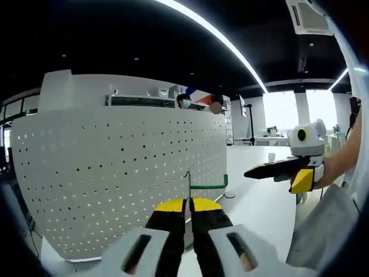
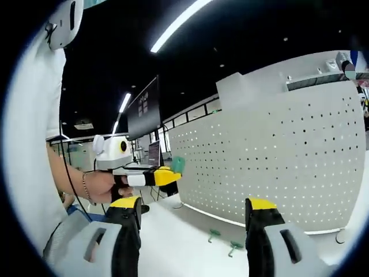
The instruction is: Insert the hook assembly into the mounting plate slot until the hook locks in place.
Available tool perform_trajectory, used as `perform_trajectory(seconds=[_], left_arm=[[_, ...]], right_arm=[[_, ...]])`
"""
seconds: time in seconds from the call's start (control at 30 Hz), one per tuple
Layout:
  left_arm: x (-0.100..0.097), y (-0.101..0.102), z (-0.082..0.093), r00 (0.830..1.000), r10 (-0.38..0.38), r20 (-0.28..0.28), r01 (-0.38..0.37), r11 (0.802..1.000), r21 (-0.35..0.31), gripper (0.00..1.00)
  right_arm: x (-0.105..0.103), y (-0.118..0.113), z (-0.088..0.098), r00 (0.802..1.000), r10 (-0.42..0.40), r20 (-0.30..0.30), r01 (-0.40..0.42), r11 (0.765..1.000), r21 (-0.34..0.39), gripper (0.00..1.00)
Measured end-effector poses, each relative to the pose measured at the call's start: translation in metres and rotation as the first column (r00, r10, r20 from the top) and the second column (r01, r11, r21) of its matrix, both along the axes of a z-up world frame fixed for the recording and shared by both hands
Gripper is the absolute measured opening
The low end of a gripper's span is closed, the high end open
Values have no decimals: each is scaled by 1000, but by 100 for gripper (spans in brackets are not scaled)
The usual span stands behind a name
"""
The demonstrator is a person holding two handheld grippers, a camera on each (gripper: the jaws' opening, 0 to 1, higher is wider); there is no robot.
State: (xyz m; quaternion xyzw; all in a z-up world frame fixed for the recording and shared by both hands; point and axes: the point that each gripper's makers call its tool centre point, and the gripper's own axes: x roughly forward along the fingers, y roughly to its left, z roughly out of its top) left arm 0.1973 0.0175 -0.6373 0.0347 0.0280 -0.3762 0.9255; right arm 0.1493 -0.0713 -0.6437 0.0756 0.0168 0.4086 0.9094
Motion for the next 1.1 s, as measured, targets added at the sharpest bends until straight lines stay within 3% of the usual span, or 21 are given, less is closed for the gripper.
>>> perform_trajectory(seconds=[1.1], left_arm=[[-11,-15,2,1000,-15,-7,15,1000,-17,3]], right_arm=[[18,52,23,996,80,36,-82,995,54,68]])
